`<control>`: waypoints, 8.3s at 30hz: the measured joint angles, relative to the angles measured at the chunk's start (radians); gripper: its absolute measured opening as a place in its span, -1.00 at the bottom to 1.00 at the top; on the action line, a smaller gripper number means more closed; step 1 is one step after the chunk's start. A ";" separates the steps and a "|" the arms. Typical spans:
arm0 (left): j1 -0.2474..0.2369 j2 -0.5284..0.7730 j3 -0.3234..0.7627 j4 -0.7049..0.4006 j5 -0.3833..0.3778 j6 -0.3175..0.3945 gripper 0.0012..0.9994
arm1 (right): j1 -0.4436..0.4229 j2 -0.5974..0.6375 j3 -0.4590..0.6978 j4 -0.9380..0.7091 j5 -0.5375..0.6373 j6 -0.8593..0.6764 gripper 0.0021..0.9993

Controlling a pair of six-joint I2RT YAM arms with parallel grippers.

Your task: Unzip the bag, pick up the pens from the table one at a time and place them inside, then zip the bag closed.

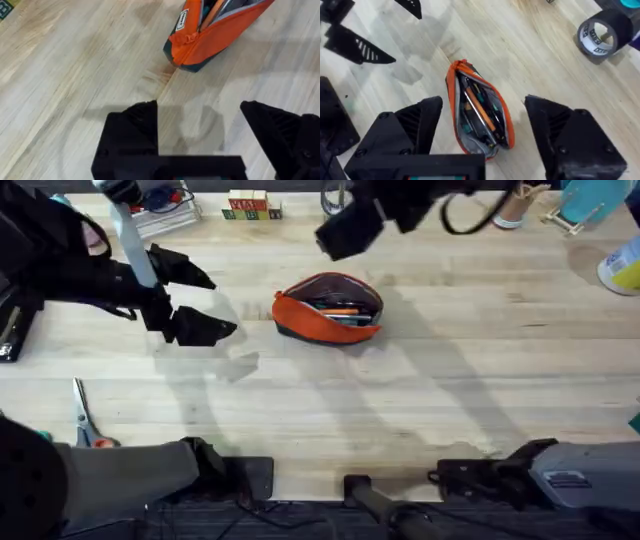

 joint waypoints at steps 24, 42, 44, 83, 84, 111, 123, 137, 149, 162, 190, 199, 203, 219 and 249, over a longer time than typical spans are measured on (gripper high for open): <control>0.000 0.000 0.000 0.000 0.000 0.000 0.99 | 0.095 0.138 0.126 0.023 0.048 0.000 1.00; 0.000 0.000 0.000 0.000 0.000 0.000 0.99 | 0.189 0.250 0.127 0.054 0.048 -0.032 1.00; 0.000 0.000 0.000 0.000 0.000 0.000 0.99 | 0.194 0.271 0.126 0.054 0.048 -0.032 1.00; 0.000 0.000 0.000 0.000 0.000 0.000 0.99 | 0.231 0.356 0.127 0.126 0.058 0.194 1.00; 0.000 0.000 0.000 0.000 0.000 0.000 0.99 | 0.231 0.356 0.127 0.126 0.070 0.210 1.00; 0.000 0.000 0.000 0.000 0.000 0.000 0.99 | 0.231 0.482 0.130 0.156 0.150 0.248 0.99; 0.000 0.000 0.000 0.000 0.000 0.000 0.99 | 0.233 0.508 0.130 0.169 0.157 0.211 0.76; 0.000 0.000 0.000 0.000 0.000 0.000 0.99 | 0.233 0.546 0.130 0.151 0.172 0.200 0.42; 0.000 0.000 0.000 0.000 0.000 0.000 0.99 | 0.260 0.546 0.130 0.138 0.173 0.193 -0.15; 0.000 0.000 0.000 0.000 0.000 0.000 0.99 | 0.268 0.546 0.130 0.138 0.175 0.186 -0.88; 0.000 0.000 0.000 0.000 0.000 0.000 0.99 | 0.268 0.546 0.152 0.153 0.184 0.186 -0.94; 0.000 0.000 0.000 0.000 0.000 0.000 0.99 | 0.268 0.546 0.164 0.146 0.187 0.186 -0.94; 0.000 0.000 0.000 -0.003 0.015 0.000 0.99 | 0.267 0.546 0.179 0.145 0.192 0.185 -0.94; 0.000 0.108 0.000 -0.004 0.142 0.109 0.99 | 0.267 0.546 0.182 0.144 0.194 0.190 -0.94; -0.093 0.416 0.000 0.203 0.339 0.374 0.99 | 0.267 0.546 0.182 0.162 0.194 0.202 -0.94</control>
